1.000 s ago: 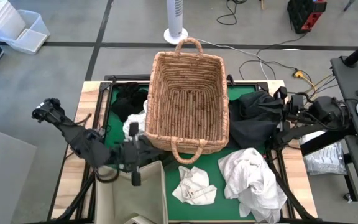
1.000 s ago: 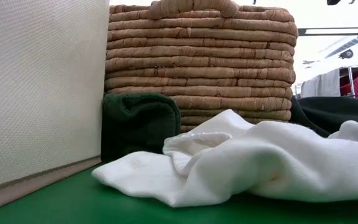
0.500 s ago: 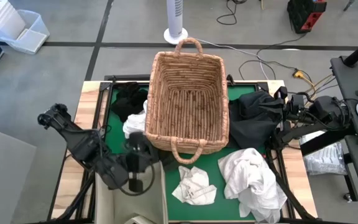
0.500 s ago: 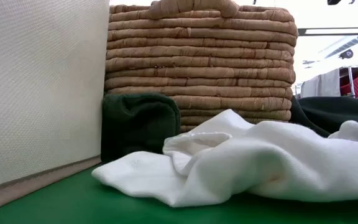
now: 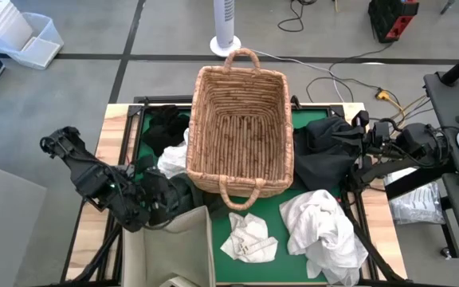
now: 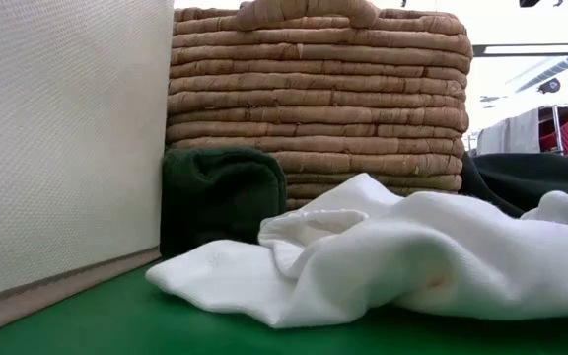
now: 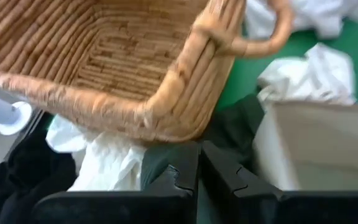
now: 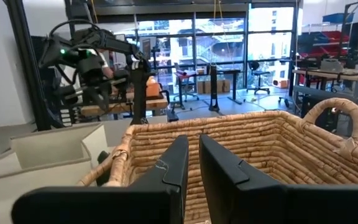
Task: Sort clothes
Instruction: Put the green shirt into the gray laundry bin
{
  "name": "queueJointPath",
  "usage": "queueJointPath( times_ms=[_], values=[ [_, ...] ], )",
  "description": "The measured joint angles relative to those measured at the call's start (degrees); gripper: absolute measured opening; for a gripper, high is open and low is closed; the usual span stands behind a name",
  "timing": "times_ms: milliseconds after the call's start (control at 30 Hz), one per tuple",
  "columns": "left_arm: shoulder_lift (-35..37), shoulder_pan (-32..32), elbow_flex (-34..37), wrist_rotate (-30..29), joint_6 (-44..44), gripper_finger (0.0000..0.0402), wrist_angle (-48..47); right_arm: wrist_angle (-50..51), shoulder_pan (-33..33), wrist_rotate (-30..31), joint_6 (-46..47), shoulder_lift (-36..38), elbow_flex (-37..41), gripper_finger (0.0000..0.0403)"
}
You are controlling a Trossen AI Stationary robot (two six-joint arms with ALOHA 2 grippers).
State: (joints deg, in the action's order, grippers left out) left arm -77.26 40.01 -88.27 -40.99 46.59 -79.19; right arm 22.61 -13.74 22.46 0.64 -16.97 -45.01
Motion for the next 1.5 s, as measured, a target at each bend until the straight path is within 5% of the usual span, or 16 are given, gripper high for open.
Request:
queueJointPath(
  times_ms=[433,633,1033,1500],
  values=[
    [16.59,-2.99,26.72,0.02,-1.31,0.0,21.78,-0.04,0.0,0.0,-0.66,0.0,0.0,0.0031],
    [20.12,-6.55,33.79,3.62,-5.3,0.0,29.58,-0.06,0.0,0.0,-1.45,0.0,0.0,0.0031],
    [20.24,-11.07,35.56,4.5,-0.44,0.0019,27.6,-0.04,0.0,0.0,-1.4,0.0,0.02,0.0031],
    [16.98,-12.04,35.56,5.57,-1.03,0.0176,26.71,0.0,0.0,0.0,-1.29,0.0,0.02,0.0031]
  ],
)
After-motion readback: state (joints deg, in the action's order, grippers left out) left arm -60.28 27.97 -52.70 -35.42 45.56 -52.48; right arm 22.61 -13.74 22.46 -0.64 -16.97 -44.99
